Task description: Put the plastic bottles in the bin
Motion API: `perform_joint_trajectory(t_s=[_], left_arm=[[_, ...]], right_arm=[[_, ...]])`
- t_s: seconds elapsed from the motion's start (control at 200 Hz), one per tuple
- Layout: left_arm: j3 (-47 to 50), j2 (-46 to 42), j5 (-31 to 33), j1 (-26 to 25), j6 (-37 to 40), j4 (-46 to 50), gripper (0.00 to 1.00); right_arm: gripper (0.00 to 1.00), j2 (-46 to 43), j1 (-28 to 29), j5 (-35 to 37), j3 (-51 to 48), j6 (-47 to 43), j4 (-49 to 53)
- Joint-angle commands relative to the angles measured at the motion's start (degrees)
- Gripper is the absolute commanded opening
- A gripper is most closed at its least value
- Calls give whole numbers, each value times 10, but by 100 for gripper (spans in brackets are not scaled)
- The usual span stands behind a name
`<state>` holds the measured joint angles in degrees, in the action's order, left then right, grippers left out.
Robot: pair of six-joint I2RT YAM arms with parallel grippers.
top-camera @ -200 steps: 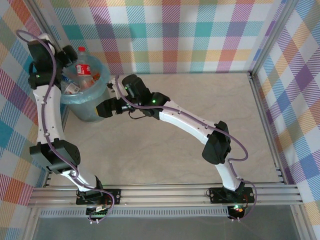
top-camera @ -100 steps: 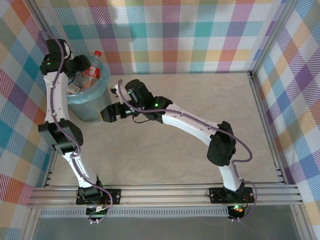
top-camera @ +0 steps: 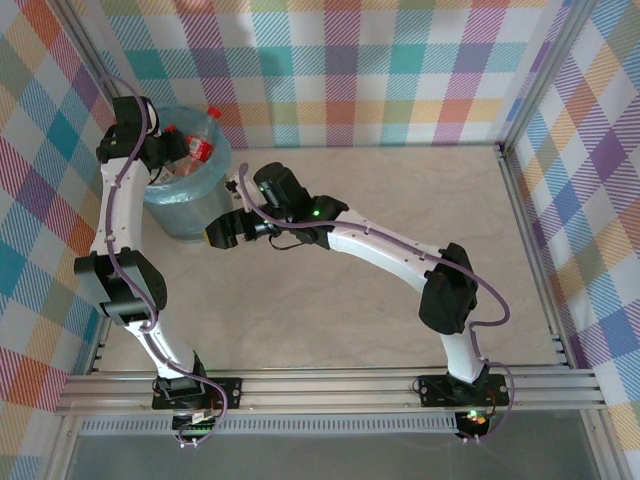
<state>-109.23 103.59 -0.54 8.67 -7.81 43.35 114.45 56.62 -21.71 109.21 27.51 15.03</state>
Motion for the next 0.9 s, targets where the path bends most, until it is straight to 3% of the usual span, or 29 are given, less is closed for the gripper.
perform_joint_trajectory(t_s=[0.0,0.31,0.42,0.5,0.635,0.79,0.9], left_arm=[[16,4,36,-3,33,97,56],[-169,-8,15,-4,11,146,60],[-155,-75,31,-4,1,106,63],[-56,-168,19,-9,5,20,67],[238,-381,8,-67,68,-180,71],[520,-566,-9,-172,110,-307,73],[688,-644,48,-264,100,-377,77]], right_arm=[[84,-27,2,2,4,-17,-8],[86,-55,-4,48,28,-32,41],[88,-84,-17,71,24,-38,57],[91,-115,-35,90,7,-41,70],[95,-198,-88,149,-78,-54,73],[100,-324,-167,302,-244,-121,55],[100,-405,-220,433,-380,-211,4]])
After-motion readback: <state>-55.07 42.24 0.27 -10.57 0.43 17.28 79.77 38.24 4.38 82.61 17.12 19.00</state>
